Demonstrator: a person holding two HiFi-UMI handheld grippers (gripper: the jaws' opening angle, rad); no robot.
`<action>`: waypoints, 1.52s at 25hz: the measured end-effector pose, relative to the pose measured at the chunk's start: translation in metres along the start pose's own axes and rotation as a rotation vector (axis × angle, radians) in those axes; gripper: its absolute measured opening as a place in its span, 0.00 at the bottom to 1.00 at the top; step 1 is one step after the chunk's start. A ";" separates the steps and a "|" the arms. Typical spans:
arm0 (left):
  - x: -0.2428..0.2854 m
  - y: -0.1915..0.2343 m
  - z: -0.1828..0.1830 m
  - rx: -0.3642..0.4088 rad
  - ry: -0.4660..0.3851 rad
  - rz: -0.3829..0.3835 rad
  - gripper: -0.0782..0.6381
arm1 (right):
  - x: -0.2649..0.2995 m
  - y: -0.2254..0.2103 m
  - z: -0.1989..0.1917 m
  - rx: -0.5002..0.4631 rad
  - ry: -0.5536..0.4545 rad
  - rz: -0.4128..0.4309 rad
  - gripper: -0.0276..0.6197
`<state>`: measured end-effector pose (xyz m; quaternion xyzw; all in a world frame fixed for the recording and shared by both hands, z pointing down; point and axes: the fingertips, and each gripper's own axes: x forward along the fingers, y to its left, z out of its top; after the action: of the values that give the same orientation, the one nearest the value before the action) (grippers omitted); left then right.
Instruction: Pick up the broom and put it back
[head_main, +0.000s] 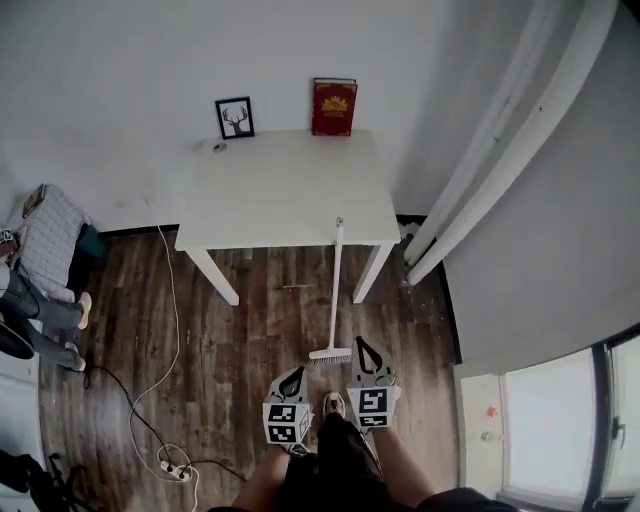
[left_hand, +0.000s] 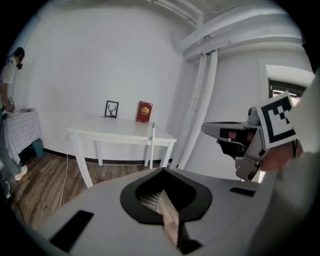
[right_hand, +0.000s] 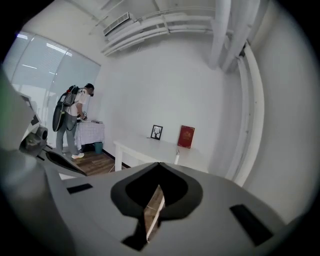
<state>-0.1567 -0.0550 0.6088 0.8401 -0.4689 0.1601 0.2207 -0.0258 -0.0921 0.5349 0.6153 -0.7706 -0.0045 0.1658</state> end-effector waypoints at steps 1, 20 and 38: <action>-0.011 -0.004 0.009 0.008 -0.023 -0.009 0.11 | -0.012 0.002 0.008 0.002 -0.003 -0.009 0.08; -0.085 -0.057 0.076 0.104 -0.214 -0.138 0.11 | -0.104 0.025 0.065 -0.093 -0.098 -0.019 0.08; -0.068 -0.102 0.104 0.171 -0.257 -0.203 0.11 | -0.108 -0.014 0.078 -0.177 -0.112 -0.016 0.08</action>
<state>-0.0978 -0.0133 0.4650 0.9124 -0.3907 0.0678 0.1016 -0.0128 -0.0086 0.4308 0.6033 -0.7703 -0.1083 0.1760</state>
